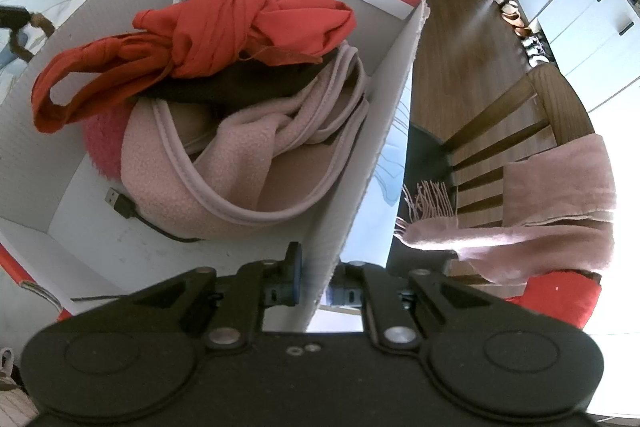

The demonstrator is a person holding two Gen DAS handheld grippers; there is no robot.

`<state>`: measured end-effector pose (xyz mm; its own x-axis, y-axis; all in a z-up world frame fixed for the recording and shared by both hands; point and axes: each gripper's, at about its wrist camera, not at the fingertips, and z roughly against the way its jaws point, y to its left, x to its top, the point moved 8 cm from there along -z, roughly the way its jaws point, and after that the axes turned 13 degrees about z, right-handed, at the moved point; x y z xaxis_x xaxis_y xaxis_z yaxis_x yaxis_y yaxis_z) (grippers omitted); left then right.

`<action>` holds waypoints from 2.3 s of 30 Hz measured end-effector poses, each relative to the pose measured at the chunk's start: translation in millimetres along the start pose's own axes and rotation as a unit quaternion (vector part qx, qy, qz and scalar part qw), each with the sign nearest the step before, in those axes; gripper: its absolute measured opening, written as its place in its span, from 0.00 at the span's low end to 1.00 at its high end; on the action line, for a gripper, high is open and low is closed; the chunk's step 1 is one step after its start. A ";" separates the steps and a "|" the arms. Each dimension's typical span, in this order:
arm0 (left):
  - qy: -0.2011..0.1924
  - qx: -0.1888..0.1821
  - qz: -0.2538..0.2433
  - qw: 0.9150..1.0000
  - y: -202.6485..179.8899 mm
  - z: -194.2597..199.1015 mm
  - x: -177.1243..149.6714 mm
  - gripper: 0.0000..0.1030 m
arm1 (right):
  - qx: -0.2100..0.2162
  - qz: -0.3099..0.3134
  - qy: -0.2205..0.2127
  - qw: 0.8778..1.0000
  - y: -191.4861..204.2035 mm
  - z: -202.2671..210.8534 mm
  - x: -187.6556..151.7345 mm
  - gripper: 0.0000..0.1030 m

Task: Organize objects
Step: 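Carry the brown bracelet into the box and open the left gripper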

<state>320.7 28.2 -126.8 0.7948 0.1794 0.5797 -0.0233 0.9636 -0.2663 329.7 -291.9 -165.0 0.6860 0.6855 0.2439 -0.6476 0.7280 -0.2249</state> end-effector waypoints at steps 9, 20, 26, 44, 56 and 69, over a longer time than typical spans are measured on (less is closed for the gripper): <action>-0.068 -0.064 -0.045 0.995 -63.0 63.8 28.2 0.06 | -0.002 0.005 -0.001 1.000 1.6 -0.4 0.6 0.10; -0.070 -0.141 -0.113 0.981 -150.5 75.1 42.1 0.06 | -0.002 0.010 -0.002 1.000 3.0 1.6 2.1 0.10; -0.039 -0.176 -0.153 0.972 -199.7 57.6 32.3 0.07 | 0.001 0.008 -0.005 1.000 1.4 1.7 1.4 0.09; 0.054 -0.130 -0.203 0.969 -228.7 -43.6 -13.9 0.07 | 0.014 -0.007 -0.012 1.000 -4.4 0.9 0.3 0.08; 0.090 -0.104 -0.208 0.968 -219.9 -68.4 -33.2 0.08 | 0.015 -0.010 -0.013 1.000 -5.0 0.9 -0.3 0.08; 0.074 -0.124 -0.194 0.970 -221.7 -43.5 -33.9 0.61 | 0.015 -0.010 -0.014 1.000 -5.3 0.7 -0.5 0.08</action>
<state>325.3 -200.2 -120.9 0.7928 -0.2354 0.5621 0.4278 0.8720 -0.2381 332.5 -296.1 -163.3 0.6893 0.6709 0.2736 -0.6443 0.7403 -0.1920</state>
